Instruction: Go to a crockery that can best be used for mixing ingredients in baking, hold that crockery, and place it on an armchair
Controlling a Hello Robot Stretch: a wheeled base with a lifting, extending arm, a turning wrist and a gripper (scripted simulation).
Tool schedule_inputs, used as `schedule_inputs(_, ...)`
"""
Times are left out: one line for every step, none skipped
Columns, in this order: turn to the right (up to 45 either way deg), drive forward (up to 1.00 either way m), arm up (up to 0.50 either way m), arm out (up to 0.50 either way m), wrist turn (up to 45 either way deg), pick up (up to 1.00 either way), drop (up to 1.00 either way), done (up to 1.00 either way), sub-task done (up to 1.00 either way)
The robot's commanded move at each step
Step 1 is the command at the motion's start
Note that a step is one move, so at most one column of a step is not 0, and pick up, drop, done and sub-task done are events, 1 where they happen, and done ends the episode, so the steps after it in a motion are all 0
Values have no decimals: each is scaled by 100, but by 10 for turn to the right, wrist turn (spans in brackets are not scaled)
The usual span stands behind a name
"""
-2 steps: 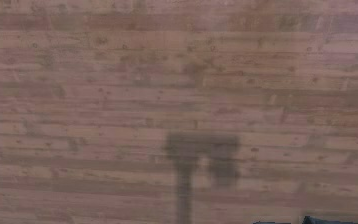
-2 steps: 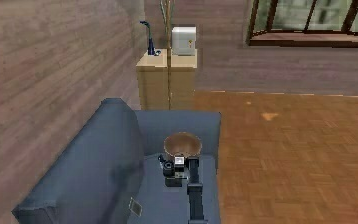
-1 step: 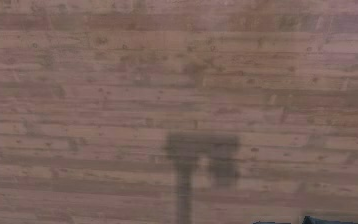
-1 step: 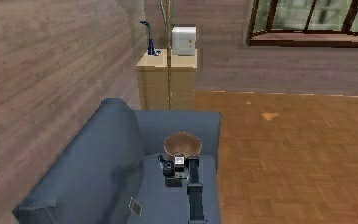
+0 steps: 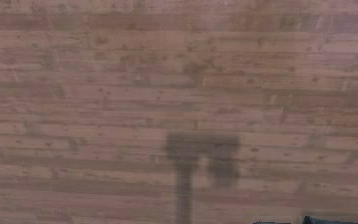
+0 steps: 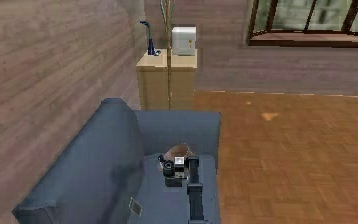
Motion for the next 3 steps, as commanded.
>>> schedule_inputs(0, 0, 10, 0, 0, 0, 0, 0, 0)
schedule_inputs(0, 0, 0, -8, 0, 0, 0, 0, 0)
schedule_inputs(0, 0, 0, 0, 0, 0, 0, 100, 0)
